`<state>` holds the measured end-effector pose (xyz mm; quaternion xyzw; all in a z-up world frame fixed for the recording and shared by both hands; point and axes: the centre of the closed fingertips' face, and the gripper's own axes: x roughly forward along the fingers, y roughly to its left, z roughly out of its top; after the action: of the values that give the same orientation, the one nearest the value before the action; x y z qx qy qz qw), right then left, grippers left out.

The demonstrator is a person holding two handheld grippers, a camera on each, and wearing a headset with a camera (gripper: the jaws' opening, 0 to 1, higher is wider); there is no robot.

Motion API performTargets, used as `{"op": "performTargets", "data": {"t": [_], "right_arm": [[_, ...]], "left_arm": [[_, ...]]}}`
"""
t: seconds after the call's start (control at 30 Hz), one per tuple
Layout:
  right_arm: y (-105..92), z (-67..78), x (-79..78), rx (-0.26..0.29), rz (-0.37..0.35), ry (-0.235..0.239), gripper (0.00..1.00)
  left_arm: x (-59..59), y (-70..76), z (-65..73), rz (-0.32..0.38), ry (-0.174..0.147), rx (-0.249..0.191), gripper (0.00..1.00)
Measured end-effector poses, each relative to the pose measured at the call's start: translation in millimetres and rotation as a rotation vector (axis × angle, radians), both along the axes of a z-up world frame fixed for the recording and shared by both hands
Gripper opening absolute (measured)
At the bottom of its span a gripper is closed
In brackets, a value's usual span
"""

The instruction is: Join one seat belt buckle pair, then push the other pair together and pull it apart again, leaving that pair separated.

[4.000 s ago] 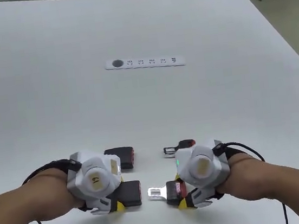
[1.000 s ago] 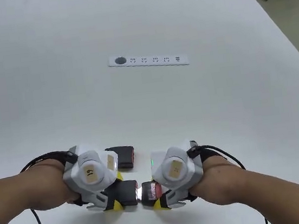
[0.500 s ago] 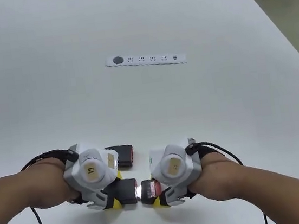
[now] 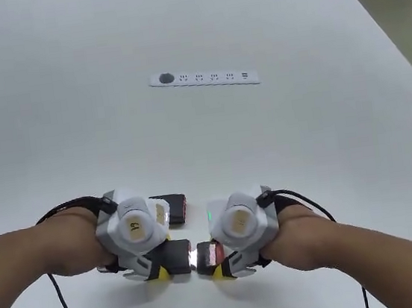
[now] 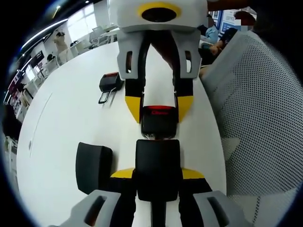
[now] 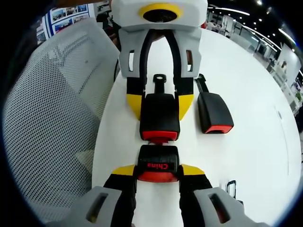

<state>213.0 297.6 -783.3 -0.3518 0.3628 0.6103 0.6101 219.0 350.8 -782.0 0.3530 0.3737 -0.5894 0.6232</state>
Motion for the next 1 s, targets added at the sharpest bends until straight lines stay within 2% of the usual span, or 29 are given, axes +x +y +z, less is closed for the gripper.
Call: {"op": "performTargets", "data": {"t": [0.27, 0.53, 0.67, 0.73, 0.8, 0.9, 1.0], "right_arm": [[-2.5, 0.5, -2.0, -0.004, 0.002, -0.003, 0.32], [-0.8, 1.5, -1.6, 0.006, -0.012, 0.007, 0.33], [0.4, 8.0, -4.8, 0.024, -0.019, 0.011, 0.33], [3.3, 9.5, -4.2, 0.034, -0.022, 0.013, 0.34], [4.0, 13.0, -5.0, 0.038, -0.021, 0.012, 0.35], [5.6, 25.4, -3.6, 0.055, -0.016, 0.006, 0.35], [4.5, 32.3, 0.0, 0.062, -0.016, 0.005, 0.35]], "left_arm": [[-0.3, -0.2, -0.5, 0.007, 0.002, 0.010, 0.35], [-0.9, 1.0, 0.7, 0.047, 0.005, 0.019, 0.37], [-0.9, -3.1, 15.9, 0.081, 0.013, -0.036, 0.37], [4.0, -3.2, 25.3, 0.106, 0.012, -0.062, 0.38], [5.7, -1.9, 29.0, 0.104, 0.013, -0.066, 0.39], [7.8, -3.3, 39.5, 0.095, -0.004, -0.068, 0.38], [12.5, -2.6, 40.1, 0.094, -0.004, -0.074, 0.38]]}}
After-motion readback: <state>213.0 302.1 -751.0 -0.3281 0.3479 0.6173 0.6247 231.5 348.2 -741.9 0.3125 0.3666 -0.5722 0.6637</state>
